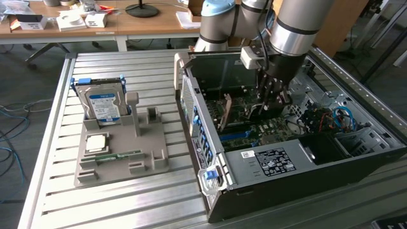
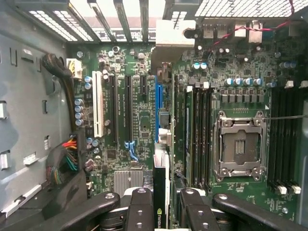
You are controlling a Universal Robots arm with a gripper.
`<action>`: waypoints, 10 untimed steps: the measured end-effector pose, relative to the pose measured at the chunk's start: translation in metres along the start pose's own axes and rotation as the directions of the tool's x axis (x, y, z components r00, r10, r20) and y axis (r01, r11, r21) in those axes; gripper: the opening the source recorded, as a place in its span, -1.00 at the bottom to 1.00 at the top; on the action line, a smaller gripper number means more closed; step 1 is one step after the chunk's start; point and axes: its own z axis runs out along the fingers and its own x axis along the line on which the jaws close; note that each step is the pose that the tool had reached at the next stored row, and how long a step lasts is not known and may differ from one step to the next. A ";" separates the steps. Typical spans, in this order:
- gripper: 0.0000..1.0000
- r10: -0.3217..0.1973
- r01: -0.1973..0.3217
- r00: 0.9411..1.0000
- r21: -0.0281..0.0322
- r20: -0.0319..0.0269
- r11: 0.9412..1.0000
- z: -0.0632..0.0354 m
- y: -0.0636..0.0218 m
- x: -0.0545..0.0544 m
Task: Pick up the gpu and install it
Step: 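Insert the gpu into the slot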
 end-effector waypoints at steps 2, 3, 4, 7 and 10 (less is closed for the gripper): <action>-0.47 0.000 0.000 1.000 0.000 0.000 1.000 0.0003 0.0033 0.000; -0.47 0.000 0.000 1.000 0.000 0.000 1.000 0.0008 0.0047 0.000; -0.47 0.000 0.000 1.000 0.000 0.000 1.000 0.0019 0.0055 0.000; -0.47 0.000 0.000 1.000 0.000 0.000 1.000 0.0066 0.0073 0.001; -0.47 0.000 0.000 1.000 0.000 0.000 1.000 0.0091 0.0082 0.001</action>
